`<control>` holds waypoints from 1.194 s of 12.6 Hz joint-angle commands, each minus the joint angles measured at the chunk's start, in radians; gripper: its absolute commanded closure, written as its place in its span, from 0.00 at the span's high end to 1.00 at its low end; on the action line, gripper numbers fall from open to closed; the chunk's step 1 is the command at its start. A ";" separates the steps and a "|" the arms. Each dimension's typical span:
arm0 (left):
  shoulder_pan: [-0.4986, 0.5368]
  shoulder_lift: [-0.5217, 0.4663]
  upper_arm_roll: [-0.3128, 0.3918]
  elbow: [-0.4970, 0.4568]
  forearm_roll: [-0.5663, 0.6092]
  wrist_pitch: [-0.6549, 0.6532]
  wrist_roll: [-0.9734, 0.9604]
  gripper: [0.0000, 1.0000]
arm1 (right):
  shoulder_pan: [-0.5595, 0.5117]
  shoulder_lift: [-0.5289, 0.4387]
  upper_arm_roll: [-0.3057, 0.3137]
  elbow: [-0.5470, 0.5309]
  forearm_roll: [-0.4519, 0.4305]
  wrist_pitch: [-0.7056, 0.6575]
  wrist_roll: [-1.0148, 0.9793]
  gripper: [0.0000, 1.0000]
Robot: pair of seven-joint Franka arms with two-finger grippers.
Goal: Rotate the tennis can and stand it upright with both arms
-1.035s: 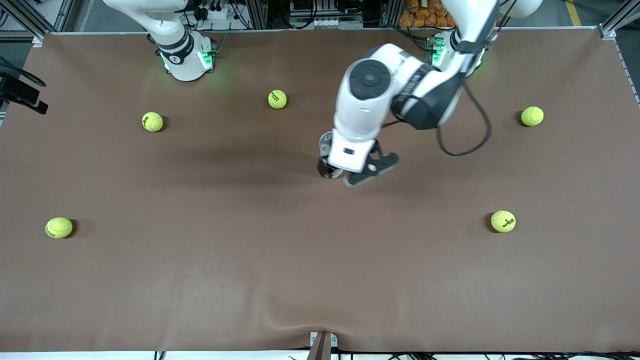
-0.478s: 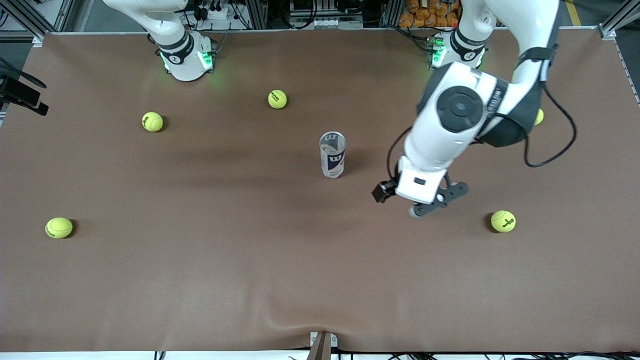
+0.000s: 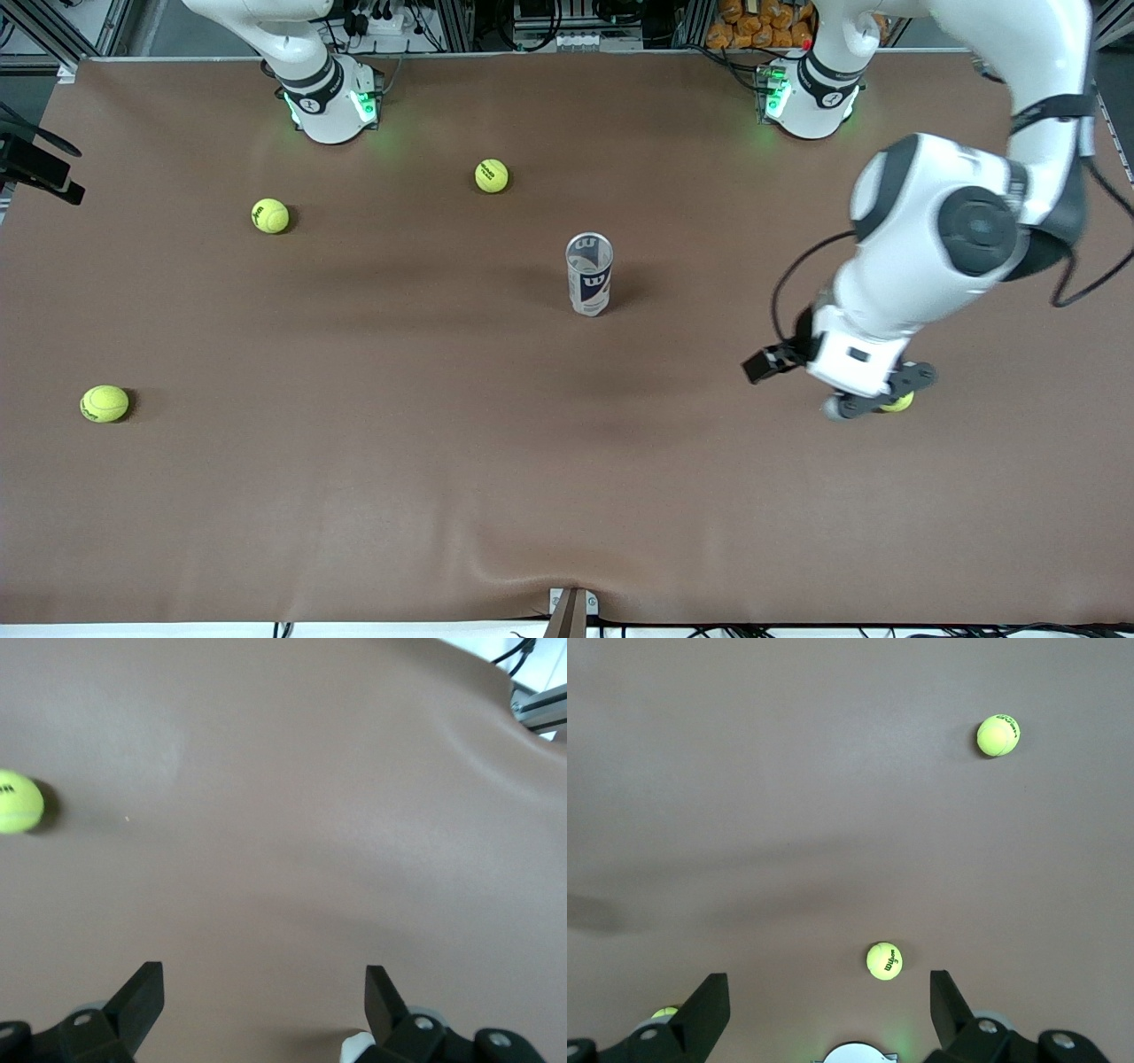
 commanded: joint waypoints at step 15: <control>0.099 -0.594 0.125 -0.394 0.010 -0.236 0.449 1.00 | -0.004 0.004 0.002 0.003 -0.014 0.000 0.016 1.00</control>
